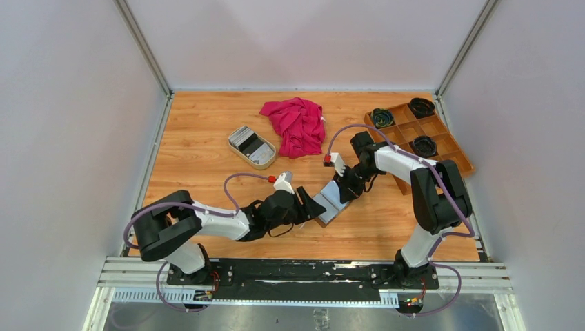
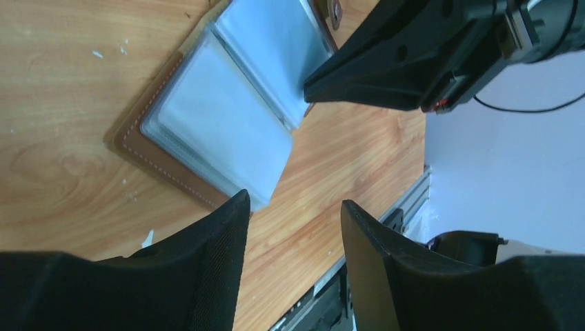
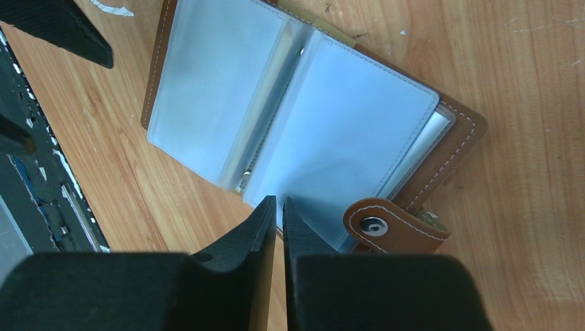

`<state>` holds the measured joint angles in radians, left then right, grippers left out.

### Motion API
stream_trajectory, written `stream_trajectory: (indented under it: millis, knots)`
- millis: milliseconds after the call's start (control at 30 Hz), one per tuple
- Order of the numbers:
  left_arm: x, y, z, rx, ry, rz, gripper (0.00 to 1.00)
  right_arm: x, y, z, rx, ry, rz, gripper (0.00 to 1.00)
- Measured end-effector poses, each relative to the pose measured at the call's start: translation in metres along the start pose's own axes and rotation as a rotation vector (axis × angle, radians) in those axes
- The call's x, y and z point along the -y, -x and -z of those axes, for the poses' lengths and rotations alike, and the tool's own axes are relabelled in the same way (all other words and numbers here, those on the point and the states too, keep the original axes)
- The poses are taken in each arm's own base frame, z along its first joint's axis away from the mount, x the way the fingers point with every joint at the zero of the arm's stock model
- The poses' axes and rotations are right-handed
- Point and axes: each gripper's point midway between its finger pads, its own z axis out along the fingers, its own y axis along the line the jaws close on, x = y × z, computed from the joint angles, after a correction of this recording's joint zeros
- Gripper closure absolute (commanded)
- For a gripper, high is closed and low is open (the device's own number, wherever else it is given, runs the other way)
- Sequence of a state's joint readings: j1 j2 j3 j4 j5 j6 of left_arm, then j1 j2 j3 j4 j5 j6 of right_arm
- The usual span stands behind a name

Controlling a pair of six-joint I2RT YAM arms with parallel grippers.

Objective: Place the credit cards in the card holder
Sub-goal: Turn over the card slot in the card holder.

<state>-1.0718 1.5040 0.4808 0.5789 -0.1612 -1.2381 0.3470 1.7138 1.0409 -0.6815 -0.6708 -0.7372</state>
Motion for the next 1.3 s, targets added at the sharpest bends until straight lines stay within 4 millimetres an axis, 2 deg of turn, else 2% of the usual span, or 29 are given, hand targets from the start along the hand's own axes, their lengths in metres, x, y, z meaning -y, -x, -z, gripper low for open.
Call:
stream_trajectory:
  millis: [167, 633, 1300]
  knots:
    - [-0.006, 0.003, -0.010, 0.008, 0.015, 0.011, 0.46, 0.000, 0.000, 0.000, 0.000, 0.000, 0.000, 0.88]
    - [-0.014, 0.006, -0.022, 0.014, 0.039, 0.026, 0.44, -0.001, 0.000, -0.001, -0.001, 0.002, 0.002, 0.89]
    - [-0.018, 0.003, -0.021, 0.001, 0.058, 0.038, 0.43, -0.001, 0.000, -0.002, -0.005, 0.006, 0.003, 0.88]
